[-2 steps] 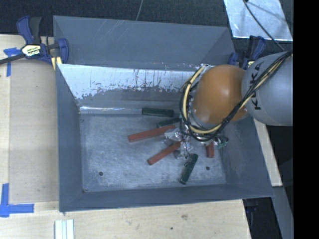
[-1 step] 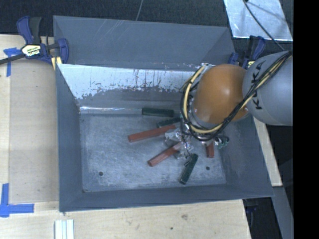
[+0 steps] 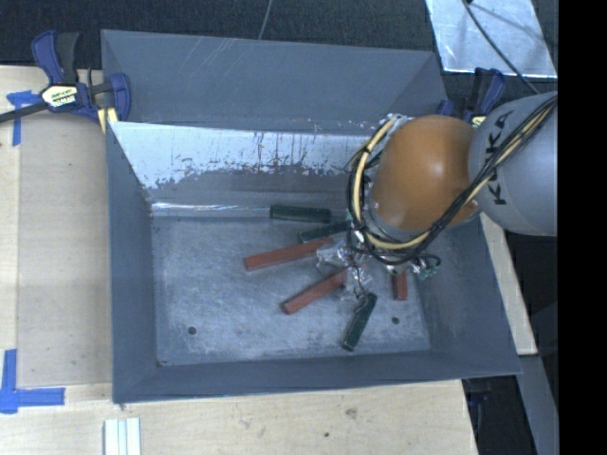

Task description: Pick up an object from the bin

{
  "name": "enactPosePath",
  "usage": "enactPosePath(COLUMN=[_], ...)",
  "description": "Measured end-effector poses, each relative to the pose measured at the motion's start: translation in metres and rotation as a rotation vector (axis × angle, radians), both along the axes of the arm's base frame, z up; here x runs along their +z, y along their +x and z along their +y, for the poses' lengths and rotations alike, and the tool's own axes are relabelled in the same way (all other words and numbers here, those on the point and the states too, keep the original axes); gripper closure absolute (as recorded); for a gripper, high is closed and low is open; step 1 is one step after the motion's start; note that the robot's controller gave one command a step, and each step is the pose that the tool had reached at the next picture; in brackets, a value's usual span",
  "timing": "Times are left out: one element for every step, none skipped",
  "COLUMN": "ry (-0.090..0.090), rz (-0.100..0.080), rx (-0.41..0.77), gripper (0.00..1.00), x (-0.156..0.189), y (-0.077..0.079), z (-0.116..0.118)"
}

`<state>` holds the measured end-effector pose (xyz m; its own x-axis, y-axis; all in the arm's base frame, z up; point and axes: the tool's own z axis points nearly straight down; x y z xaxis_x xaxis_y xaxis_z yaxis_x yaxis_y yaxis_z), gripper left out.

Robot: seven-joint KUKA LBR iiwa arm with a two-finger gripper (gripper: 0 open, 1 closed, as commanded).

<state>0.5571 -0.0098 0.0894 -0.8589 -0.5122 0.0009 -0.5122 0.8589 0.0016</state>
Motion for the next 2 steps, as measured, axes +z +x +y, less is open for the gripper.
enactPosePath(ry=[0.000,0.000], rz=[-0.003,-0.007], rx=[0.000,0.000], gripper=[1.00,1.00], x=[0.014,0.025], y=[0.001,0.002], z=[0.000,0.000])
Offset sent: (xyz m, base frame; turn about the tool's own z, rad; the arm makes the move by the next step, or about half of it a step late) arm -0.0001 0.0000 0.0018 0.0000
